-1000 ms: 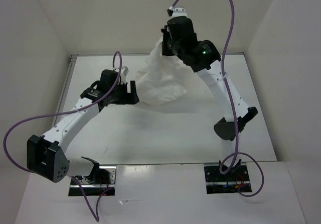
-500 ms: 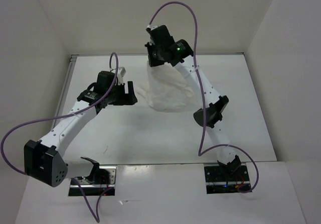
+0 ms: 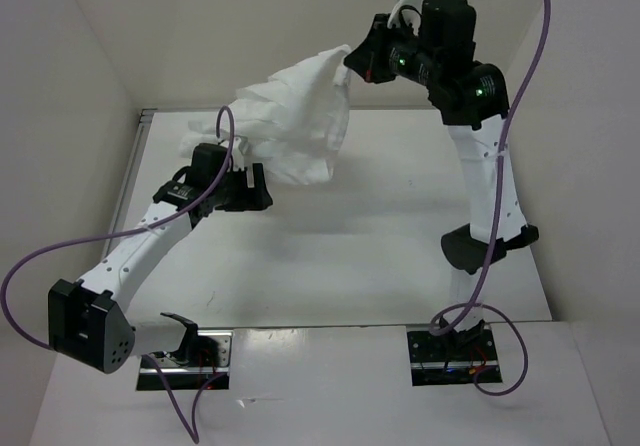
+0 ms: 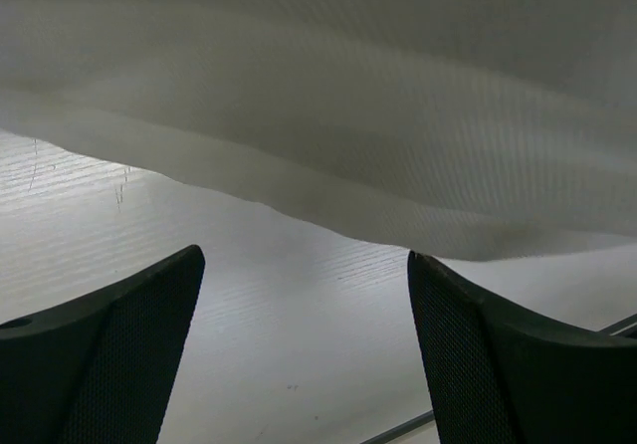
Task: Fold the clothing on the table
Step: Move the skirt to the center of the board, then flatten the skirt out
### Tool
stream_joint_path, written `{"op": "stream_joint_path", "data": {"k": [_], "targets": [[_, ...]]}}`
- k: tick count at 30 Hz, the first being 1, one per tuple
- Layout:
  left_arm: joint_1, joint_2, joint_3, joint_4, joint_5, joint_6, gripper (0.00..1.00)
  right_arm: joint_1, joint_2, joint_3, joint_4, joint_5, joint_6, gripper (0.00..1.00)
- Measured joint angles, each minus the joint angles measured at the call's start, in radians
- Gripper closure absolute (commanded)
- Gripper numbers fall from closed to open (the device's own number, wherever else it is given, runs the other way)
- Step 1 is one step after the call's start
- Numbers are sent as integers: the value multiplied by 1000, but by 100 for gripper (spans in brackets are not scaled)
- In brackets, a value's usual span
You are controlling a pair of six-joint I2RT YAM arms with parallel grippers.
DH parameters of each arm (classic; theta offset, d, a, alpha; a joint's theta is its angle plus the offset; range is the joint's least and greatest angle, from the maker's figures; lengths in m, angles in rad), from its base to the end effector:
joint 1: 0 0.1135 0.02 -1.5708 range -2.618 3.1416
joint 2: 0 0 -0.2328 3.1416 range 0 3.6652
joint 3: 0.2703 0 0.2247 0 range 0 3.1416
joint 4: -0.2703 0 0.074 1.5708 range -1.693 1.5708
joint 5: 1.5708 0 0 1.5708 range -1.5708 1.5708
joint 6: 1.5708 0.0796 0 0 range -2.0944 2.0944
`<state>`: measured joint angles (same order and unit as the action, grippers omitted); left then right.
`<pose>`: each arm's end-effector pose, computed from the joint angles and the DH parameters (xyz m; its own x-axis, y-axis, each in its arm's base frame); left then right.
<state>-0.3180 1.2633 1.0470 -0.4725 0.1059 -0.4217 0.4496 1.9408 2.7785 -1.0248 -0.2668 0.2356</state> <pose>0.2749 -0.0993 0.2502 -0.7098 -0.1948 -0.6769 0.1073 0.9199 -0.3773 0.3085 0.1722 0.5036 -0.3152 0.0979 -0.9440 -0.5954 0.7542 0.2770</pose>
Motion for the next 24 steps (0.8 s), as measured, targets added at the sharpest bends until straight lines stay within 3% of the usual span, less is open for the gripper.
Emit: {"op": "stream_joint_path", "data": {"k": [4,7,12,15,19,24], "targets": [[1,-12,-7,1,3,0,10,-70,-102,-443,109,78,36,100],[4,-32,-13,5,4,0,10,-164,-130,-987,202,69,80,100],[9,-36,-15,11,27,0,10,-366,-148,-1529,209,79,133,100],[9,-20,-15,28,64,0,10,-420,-313,-1675,191,93,161,100],[-10,36,-14,47,94,-4,10,-402,-531,-1684,226,83,177,97],[-77,148,-13,37,114,-5,10,-395,-576,-1687,233,92,187,93]]}}
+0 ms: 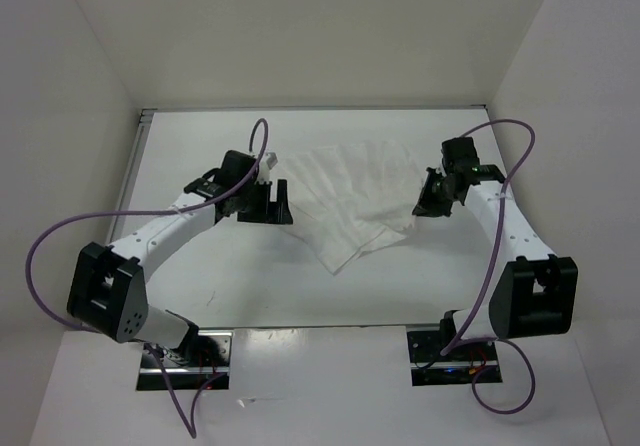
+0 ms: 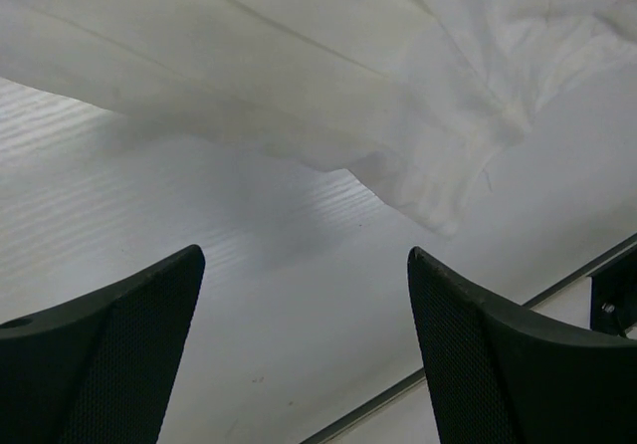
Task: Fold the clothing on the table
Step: Flatten the skirt out
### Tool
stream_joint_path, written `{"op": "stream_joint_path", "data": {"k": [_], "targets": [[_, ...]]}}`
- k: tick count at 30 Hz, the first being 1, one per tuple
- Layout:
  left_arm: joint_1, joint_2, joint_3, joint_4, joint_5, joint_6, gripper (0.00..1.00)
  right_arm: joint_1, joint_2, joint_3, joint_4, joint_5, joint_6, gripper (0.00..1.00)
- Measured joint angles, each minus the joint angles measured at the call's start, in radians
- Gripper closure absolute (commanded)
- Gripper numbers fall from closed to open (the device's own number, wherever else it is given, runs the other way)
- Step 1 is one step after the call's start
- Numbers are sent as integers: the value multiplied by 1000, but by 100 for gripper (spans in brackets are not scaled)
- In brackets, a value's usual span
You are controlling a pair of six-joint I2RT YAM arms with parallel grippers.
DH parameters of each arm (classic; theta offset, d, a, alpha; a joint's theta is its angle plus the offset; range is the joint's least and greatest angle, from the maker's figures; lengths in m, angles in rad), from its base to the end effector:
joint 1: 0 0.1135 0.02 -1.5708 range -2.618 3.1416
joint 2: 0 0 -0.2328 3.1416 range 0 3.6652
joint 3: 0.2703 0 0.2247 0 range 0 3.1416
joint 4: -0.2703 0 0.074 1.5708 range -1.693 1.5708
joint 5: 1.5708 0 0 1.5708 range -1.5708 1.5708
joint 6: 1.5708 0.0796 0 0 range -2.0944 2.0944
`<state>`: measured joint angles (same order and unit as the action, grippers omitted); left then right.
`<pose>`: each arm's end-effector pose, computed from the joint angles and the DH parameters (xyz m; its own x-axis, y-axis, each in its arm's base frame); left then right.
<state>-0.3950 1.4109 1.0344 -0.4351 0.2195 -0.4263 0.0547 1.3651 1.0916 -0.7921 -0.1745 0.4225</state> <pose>0.2802 -0.1356 0.2095 -0.8221 -0.0945 -0.5614 0.1911 0.8831 -0.4284 0.2697 0.0286 0.2073 -0.8534 0.3577 -0.3791 0.2327 0.9123 0.3370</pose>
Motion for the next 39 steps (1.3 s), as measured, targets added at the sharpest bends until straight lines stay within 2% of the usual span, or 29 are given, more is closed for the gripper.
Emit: {"op": "stream_joint_path", "data": {"k": [1,3,5,7,13,16,17,20,21,22,23,24,28,32,34,37,38,39], "targets": [[-8,13,0,-6,5,0,10,0,4,-5,-3,5,0,92],[-13,40,0,-12,13,0,10,0,5,-16,-11,14,3,80],[-14,84,13,-22,31,0,13,0,4,-21,-23,22,8,77],[-21,203,66,-41,53,0,14,3,2,-22,-35,32,14,69],[-71,386,131,-61,77,-3,14,11,-14,-26,-40,48,29,69],[-90,437,198,-58,97,-23,22,14,-15,-27,-42,50,31,69],[-91,459,228,-56,102,-27,33,15,-15,-27,-42,51,32,69],[-90,513,277,-33,104,-37,57,15,-15,-29,-43,53,34,69],[-90,529,284,-28,104,-40,69,15,-15,-31,-43,55,34,69],[-88,546,288,-27,104,-46,91,15,-15,-32,-45,55,35,69],[-84,561,291,-27,104,-53,98,15,-15,-32,-48,55,36,69],[-78,582,299,-32,103,-47,100,16,-15,-32,-51,55,38,69],[-31,612,352,-67,95,-43,100,21,-23,-33,-60,47,47,69],[71,667,498,-122,17,-12,100,45,-35,-51,-58,32,64,69],[113,698,569,-129,-2,3,91,78,-35,-64,-55,25,79,66],[164,714,628,-127,-13,15,70,137,-31,-78,-51,15,98,65],[170,706,629,-129,-15,16,56,156,-27,-78,-51,13,105,64],[171,697,627,-133,-15,19,47,174,-20,-78,-48,8,112,64]]}}
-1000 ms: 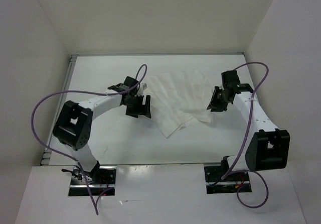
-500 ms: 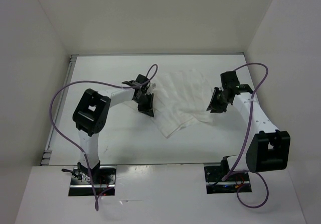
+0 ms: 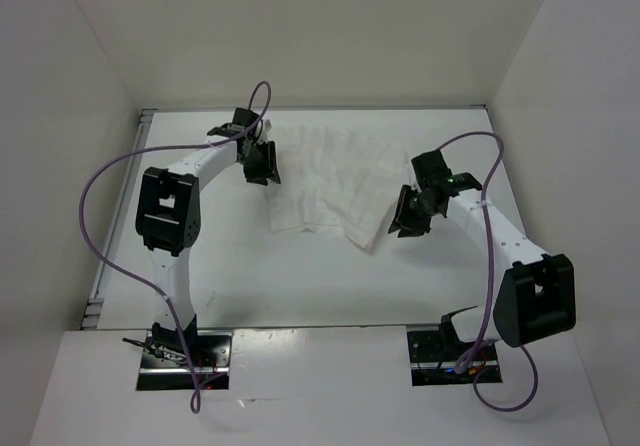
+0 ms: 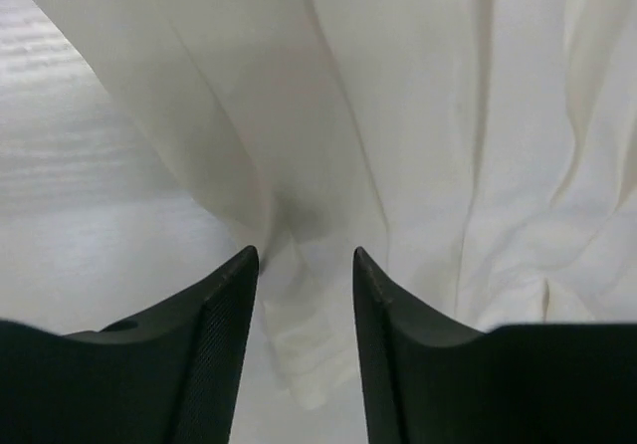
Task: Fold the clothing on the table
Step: Flatten the skirt out
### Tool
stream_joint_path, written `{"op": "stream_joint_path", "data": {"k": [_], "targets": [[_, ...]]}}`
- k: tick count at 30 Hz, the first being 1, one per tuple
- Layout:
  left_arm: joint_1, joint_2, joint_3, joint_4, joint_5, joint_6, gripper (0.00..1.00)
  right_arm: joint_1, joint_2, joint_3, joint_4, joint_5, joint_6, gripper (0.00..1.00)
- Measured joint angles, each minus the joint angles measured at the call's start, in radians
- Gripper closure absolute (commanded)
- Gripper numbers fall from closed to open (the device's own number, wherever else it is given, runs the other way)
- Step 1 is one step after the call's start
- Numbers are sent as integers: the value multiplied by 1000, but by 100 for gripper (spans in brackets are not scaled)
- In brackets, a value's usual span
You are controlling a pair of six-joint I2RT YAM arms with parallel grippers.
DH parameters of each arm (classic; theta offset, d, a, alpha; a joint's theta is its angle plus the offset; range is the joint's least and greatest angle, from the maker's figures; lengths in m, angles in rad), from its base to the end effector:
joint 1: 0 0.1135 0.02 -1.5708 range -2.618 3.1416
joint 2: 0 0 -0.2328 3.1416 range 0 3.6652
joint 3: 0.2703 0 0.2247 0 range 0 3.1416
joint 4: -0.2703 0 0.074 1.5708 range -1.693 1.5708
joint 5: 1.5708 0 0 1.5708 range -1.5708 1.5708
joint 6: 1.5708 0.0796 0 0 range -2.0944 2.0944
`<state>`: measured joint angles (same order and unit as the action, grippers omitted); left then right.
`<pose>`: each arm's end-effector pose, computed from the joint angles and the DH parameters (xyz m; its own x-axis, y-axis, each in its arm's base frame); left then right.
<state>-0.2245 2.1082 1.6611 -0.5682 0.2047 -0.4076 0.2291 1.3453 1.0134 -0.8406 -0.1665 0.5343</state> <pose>0.4258 -0.1138 0.1449 -0.8883 -0.1953 -0.4157 -0.0323 0.9294 -0.3676 0.2418 0.0699 0.1860 -0.9185 0.3015 -0.2560 0.2105 0.9206 0.3290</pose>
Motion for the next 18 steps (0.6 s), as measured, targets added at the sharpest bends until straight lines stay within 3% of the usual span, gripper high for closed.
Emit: {"op": "stream_joint_path", "data": {"k": [2,11,18], "targets": [[-11,-40,-29,0,3,8,41,32,16,0,12,-7,12,64],[-49,-376,-235,-32,32,16,39,191,223,16,98,-13,60,58],[-32,-402,-319,-44,40,16,39,225,333,59,116,63,99,51]]}}
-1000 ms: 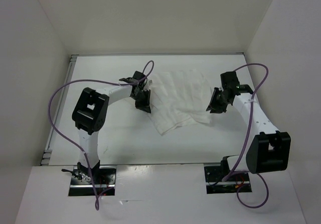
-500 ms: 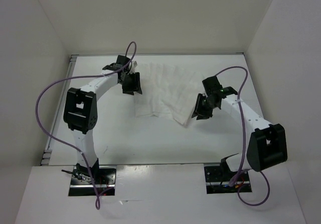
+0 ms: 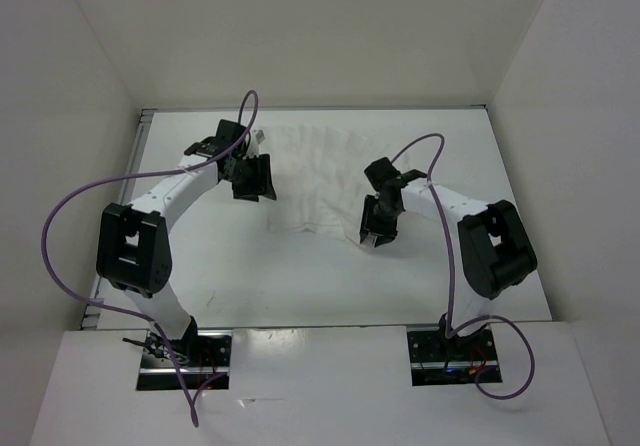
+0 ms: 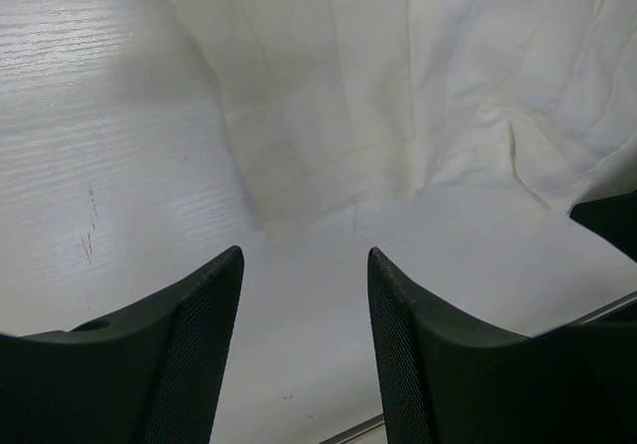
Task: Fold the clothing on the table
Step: Flatten the skirt out
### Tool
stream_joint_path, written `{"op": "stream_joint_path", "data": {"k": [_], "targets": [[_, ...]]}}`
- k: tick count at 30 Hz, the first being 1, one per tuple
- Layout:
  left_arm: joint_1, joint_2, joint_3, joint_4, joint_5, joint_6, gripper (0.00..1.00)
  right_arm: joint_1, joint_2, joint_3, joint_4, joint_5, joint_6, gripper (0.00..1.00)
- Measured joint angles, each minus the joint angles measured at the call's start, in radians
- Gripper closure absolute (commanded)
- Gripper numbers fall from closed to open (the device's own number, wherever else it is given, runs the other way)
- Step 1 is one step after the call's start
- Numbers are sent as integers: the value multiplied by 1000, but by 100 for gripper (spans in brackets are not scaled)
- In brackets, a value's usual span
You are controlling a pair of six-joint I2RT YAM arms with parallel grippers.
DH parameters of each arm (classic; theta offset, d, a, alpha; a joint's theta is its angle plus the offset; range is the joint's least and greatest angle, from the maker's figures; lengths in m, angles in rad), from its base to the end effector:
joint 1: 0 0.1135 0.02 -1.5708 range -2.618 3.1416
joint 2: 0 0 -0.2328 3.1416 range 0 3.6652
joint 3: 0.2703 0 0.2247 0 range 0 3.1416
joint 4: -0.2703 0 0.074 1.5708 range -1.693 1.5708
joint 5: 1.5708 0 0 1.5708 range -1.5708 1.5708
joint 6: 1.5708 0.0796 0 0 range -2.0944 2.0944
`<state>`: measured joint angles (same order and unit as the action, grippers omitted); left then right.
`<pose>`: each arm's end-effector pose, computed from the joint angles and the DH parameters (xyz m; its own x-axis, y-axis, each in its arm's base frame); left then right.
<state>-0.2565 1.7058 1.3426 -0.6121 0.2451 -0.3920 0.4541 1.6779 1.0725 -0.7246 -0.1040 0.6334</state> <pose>0.3432 -0.1100 0.1981 -0.8844 -0.1512 -0.4416 0.0432 0.9155 -0.3999 0.2602 0.1362 0.1223 -0.9748 0.1793 -0.1325 0.1470 0.9638 0.2224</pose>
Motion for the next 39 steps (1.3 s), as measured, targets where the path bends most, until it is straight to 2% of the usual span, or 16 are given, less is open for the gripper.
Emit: {"op": "stream_joint_path", "data": {"k": [4,6,7,8,9,16,22,32,39], "targets": [[5,0,-4,0,13,0,39,7,4,42,4,46,24,51],[6,0,-11,8,28,0,39,12,10,59,8,61,31,58],[6,0,-19,14,37,0,39,13,13,64,9,67,32,80],[6,-1,-31,21,46,-1,39,14,16,68,9,72,28,93],[6,-1,-45,24,55,-1,39,14,20,69,10,75,33,100],[6,29,-108,37,129,-7,39,19,44,74,8,100,54,100],[6,110,-109,47,125,-35,41,21,45,74,9,102,59,100],[6,154,-114,70,56,-114,62,21,43,63,13,100,69,100],[7,208,-117,82,69,-136,69,21,34,63,14,96,76,100]]}}
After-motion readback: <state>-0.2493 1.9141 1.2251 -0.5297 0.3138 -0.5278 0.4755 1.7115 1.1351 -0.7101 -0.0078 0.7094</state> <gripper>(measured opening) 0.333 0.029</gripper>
